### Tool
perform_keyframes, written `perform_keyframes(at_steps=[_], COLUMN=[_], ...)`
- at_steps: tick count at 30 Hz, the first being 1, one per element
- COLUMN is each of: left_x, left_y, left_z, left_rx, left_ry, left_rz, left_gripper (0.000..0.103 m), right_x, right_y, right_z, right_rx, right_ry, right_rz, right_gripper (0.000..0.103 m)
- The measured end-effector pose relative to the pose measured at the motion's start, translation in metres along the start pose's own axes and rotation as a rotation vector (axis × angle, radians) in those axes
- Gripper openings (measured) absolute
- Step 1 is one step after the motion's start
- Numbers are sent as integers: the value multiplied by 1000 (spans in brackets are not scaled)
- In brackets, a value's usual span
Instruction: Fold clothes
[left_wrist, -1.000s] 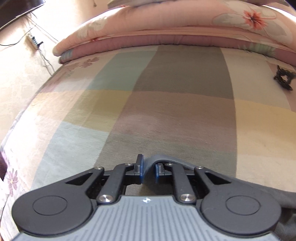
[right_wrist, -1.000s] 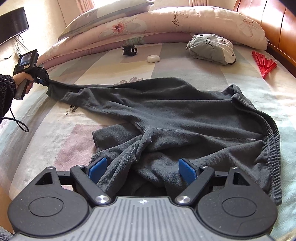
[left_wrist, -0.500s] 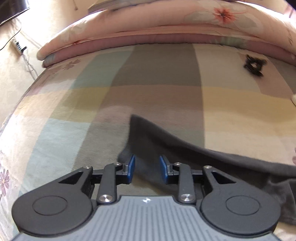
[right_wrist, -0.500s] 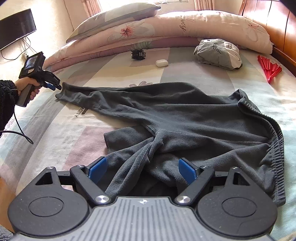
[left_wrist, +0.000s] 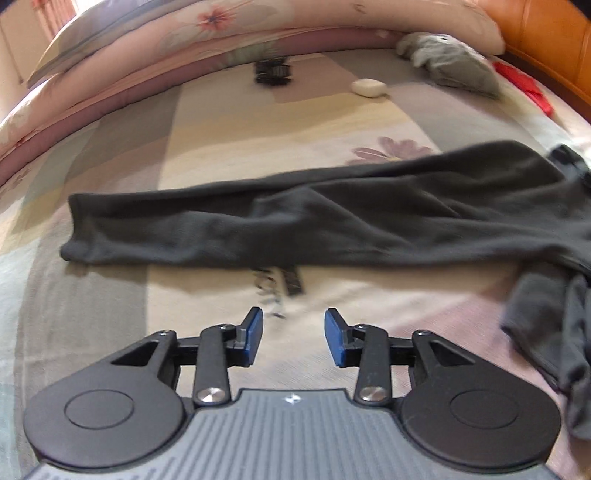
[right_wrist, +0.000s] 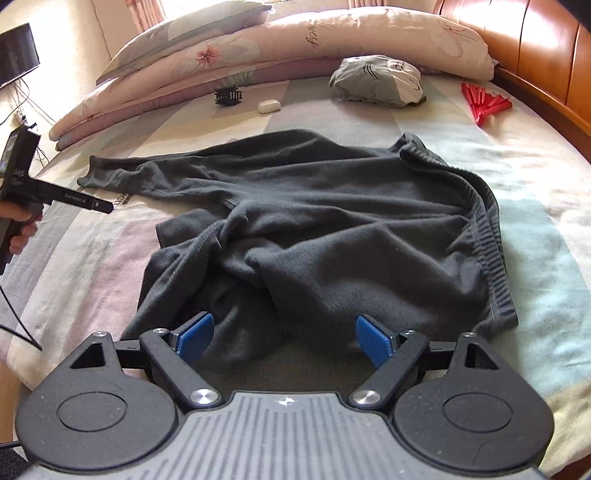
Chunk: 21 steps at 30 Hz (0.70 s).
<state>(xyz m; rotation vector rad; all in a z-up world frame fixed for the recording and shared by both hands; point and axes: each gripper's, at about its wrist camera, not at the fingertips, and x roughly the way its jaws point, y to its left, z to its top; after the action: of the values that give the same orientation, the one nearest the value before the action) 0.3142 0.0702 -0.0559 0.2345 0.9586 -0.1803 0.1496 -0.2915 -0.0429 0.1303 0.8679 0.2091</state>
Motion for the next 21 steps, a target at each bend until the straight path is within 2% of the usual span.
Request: perform_keyframes(at_steps=[2,6,10,12,16,21], left_x=[-16,-50,-71,-79,-91,-93], left_y=[-30,-81,-118,-129,-140,-150], left_z=[-15,-44,-64,-65,-61,-51], left_rx=[40,108,170,176,136,127], left_ry=[-11,-58,-100,-123,-164,-197], left_rz=[-49,-113,-92,-78,-110,-130], left_gripper=[42,49,50,51,64,67], right_x=[-1,-8,-6,1,28,77], right_y=[-7,-20,-44,-59,-91,-117], right_z=[-6,2,32,49,85,112], right_rx=[13,9,-5,2,55,116], right_ry=[2,-51,-111,-126,-106,-51], right_rz=[1,15,19,17,53,94], right_gripper=[88,88,88,93,95,97])
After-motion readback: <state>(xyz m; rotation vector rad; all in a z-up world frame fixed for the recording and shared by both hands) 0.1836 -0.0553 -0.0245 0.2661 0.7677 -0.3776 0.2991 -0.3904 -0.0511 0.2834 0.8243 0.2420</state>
